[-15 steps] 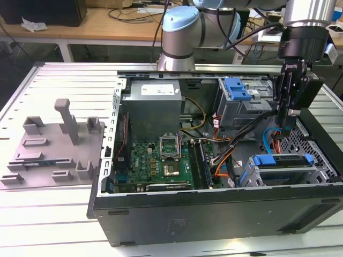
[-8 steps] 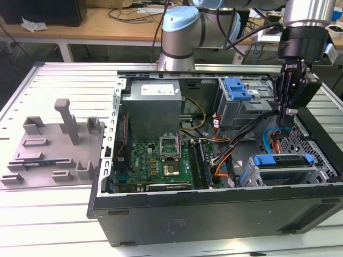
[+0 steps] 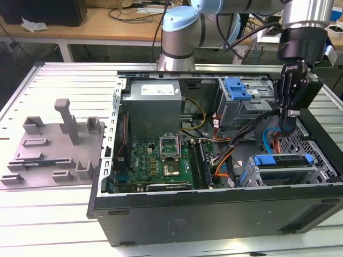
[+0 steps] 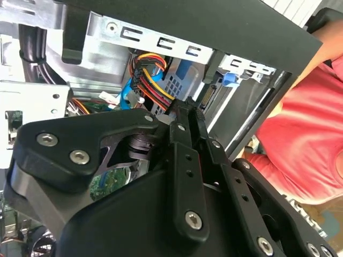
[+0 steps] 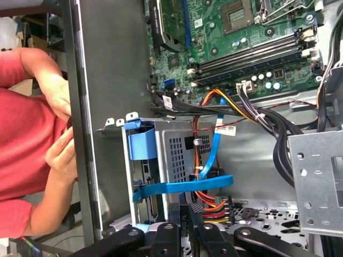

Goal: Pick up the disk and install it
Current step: 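Insert the first disk wire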

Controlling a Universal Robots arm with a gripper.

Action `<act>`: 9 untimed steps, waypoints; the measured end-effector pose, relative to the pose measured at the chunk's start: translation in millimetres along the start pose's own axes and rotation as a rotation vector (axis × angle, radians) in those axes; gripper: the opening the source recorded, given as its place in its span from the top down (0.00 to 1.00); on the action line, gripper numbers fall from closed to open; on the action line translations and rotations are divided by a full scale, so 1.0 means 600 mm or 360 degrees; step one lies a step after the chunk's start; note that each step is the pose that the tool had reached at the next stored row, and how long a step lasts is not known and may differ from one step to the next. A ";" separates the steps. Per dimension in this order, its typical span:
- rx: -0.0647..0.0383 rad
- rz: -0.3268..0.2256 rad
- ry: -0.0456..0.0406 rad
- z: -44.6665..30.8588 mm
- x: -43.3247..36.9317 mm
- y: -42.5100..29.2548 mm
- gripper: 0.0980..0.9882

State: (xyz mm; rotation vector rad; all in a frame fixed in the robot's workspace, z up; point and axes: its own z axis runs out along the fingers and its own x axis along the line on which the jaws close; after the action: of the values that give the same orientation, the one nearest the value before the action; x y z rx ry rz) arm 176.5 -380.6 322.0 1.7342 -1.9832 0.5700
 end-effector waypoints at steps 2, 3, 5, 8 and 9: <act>0.0000 0.0000 0.0000 0.002 -0.002 0.000 0.89; 0.0000 0.0000 0.0000 0.003 -0.002 0.000 0.89; 0.0000 0.0000 0.0000 0.003 -0.002 0.000 0.89; 0.0001 0.0001 -0.0031 0.003 -0.002 0.000 0.89; 0.0002 0.0002 -0.0044 0.004 -0.001 0.000 0.89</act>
State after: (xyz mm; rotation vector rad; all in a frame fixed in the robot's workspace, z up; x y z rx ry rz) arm 176.5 -381.4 319.8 1.7506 -2.0033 0.5505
